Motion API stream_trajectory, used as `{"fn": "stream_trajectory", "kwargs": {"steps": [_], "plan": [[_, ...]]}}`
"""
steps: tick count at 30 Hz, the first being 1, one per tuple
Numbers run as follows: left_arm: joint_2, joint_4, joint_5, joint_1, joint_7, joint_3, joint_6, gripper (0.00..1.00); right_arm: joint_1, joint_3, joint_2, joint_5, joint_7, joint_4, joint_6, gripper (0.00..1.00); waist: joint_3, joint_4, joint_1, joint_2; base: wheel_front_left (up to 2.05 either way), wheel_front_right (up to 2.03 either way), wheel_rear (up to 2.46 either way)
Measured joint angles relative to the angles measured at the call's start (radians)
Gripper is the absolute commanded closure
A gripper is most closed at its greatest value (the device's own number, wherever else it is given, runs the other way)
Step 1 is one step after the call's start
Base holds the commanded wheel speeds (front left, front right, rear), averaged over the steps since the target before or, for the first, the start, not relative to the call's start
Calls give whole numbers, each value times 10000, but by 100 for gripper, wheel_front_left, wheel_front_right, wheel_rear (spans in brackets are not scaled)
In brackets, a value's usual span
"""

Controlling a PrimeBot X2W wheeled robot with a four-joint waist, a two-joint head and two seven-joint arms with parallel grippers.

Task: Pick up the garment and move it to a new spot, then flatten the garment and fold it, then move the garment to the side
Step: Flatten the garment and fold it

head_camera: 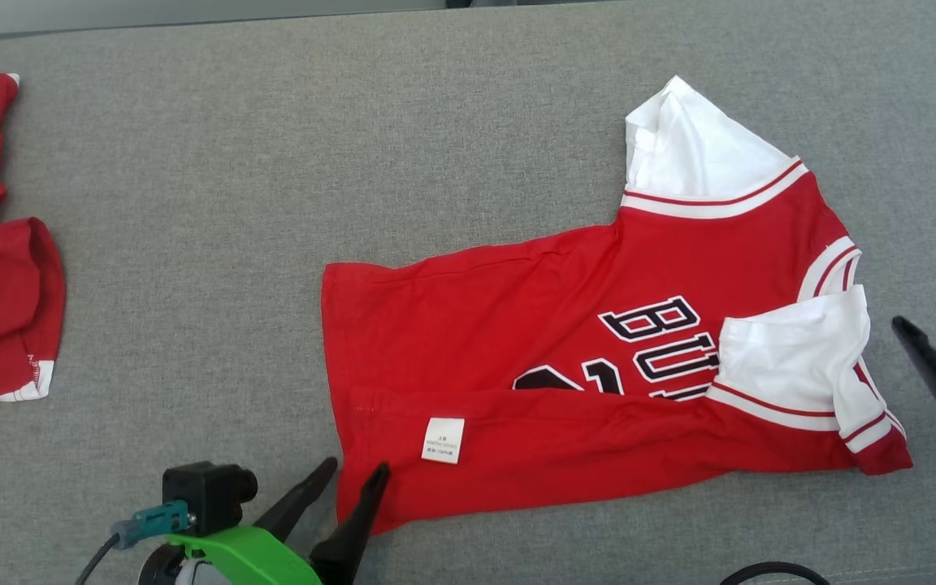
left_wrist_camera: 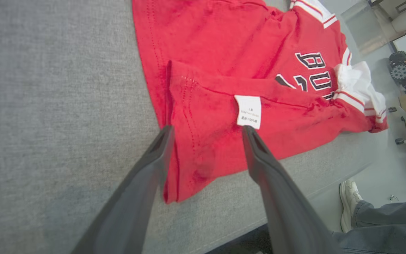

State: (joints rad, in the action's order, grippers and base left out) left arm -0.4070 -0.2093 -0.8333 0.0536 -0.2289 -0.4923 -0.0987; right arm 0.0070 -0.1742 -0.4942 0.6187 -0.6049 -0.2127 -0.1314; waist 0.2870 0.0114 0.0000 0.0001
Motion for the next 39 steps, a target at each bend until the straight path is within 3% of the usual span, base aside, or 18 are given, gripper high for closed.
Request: {"fn": "stream_trajectory", "kwargs": {"steps": [3,7,13,20,30,31,32,33,34,35,36,39], "plan": [[-4,-445,21,-318,46,161,15,0,-848,299,-138,-261,211,-326,0,0,199,-2,0,0,0,0,0],[-90,-10,460,-1822,13,481,-38,0,-2544,1087,-96,-834,420,-92,0,0,608,19,0,-1,0,0,0],[205,1639,456,-4002,-807,134,512,0,-5335,2343,180,-1432,71,1751,0,0,1396,144,0,0,0,0,0],[341,2713,708,-5270,-982,-92,1057,0,-7708,3494,188,-2230,169,3659,-2,0,2140,459,1,0,0,0,0],[1118,3488,579,-6330,-1041,-593,1638,0,-9077,3942,23,-3047,594,6355,0,0,2752,1434,1,-1,0,0,0],[1162,3538,554,-6388,-1051,-625,1666,18,-9148,3981,36,-3058,625,6491,0,0,2792,1513,1,0,0,0,0],[1206,3586,522,-6431,-1099,-681,1710,51,-9227,3994,42,-3051,690,6623,0,0,2829,1583,1,0,0,0,0],[1243,3620,506,-6474,-1103,-704,1741,65,-9325,4019,50,-3022,704,6738,2,0,2864,1643,1,0,0,0,0],[1279,3659,445,-6509,-1103,-717,1772,100,-9407,4056,61,-2953,757,6832,8,0,2898,1690,1,0,0,0,0],[1289,3680,372,-6550,-1129,-761,1812,100,-9475,4107,65,-2867,788,6915,12,55,2932,1725,0,0,0,0,0],[1287,3693,357,-6596,-1133,-807,1864,100,-9543,4171,63,-2769,790,6972,12,97,2956,1749,1,0,0,0,0],[1323,3733,280,-6604,-1078,-863,1952,100,-9647,4408,107,-2324,876,7030,10,100,2957,1743,1,0,0,0,0]]}}
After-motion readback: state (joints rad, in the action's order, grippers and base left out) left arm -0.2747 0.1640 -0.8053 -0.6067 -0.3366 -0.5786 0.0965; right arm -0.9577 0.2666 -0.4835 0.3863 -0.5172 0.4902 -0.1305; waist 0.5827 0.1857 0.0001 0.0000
